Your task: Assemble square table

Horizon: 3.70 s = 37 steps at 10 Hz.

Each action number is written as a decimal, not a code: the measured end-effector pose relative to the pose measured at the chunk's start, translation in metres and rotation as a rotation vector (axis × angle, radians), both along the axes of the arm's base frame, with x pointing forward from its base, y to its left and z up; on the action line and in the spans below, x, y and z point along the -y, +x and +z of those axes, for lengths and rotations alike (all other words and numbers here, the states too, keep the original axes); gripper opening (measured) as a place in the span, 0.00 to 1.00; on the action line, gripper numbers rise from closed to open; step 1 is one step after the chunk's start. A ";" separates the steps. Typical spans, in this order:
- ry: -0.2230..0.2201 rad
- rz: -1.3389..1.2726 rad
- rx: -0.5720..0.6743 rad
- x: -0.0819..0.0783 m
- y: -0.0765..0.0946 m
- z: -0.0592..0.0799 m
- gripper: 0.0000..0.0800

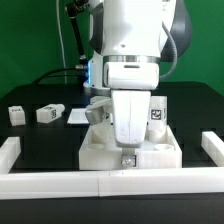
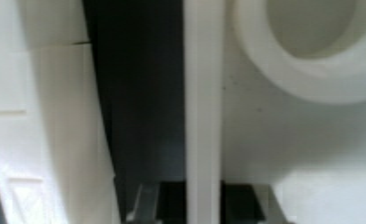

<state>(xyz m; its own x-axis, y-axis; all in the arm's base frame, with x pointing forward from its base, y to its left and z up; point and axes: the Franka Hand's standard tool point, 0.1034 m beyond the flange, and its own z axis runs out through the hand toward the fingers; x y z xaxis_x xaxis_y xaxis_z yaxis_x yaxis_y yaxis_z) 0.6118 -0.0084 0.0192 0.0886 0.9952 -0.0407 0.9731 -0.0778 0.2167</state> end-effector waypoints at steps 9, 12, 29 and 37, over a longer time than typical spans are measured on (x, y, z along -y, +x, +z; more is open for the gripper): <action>0.031 0.063 0.057 -0.058 0.032 0.009 0.08; 0.031 0.063 0.057 -0.058 0.032 0.009 0.08; 0.011 -0.034 0.057 -0.030 0.027 0.087 0.81; 0.073 -0.420 0.028 0.040 -0.007 0.123 0.81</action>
Offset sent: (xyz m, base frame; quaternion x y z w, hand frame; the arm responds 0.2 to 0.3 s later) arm 0.0377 0.0563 0.0197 -0.0349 0.0291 -0.0069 0.9989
